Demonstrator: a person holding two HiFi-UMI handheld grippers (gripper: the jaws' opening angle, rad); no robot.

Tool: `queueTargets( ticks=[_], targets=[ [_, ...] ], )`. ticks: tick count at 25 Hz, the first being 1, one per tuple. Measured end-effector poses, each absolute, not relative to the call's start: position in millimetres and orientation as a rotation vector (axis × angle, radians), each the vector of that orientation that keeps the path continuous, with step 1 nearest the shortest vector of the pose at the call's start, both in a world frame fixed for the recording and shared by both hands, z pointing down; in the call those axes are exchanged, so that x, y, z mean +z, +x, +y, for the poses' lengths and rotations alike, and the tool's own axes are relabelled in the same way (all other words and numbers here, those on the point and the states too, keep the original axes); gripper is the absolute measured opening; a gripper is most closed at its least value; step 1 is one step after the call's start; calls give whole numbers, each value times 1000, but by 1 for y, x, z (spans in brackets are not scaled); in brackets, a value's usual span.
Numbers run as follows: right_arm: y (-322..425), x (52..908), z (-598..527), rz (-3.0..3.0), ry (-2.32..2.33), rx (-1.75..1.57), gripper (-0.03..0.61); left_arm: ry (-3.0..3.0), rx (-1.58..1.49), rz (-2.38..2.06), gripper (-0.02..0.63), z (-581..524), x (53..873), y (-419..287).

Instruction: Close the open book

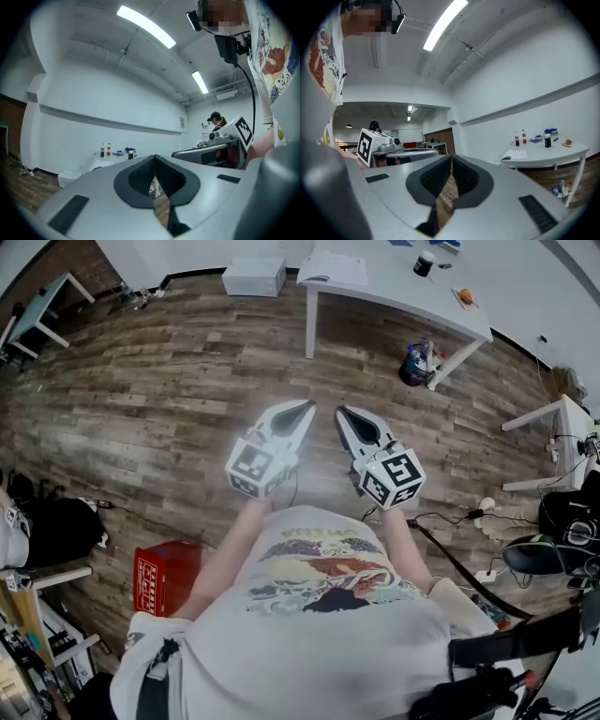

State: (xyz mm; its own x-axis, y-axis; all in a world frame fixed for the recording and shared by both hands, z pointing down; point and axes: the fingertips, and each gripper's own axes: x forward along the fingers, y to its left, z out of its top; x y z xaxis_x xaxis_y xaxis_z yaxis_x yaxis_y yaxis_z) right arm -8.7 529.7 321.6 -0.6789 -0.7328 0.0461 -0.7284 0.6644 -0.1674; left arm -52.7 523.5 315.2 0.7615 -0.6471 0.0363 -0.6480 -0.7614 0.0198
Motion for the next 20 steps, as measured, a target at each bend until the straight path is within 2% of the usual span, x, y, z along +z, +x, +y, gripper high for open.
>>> queueTargets(
  ticks=[20],
  targets=[
    [-43,339,548,2889,-1340,-316,23,2872,3,-1041,11,547,323,-93]
  ],
)
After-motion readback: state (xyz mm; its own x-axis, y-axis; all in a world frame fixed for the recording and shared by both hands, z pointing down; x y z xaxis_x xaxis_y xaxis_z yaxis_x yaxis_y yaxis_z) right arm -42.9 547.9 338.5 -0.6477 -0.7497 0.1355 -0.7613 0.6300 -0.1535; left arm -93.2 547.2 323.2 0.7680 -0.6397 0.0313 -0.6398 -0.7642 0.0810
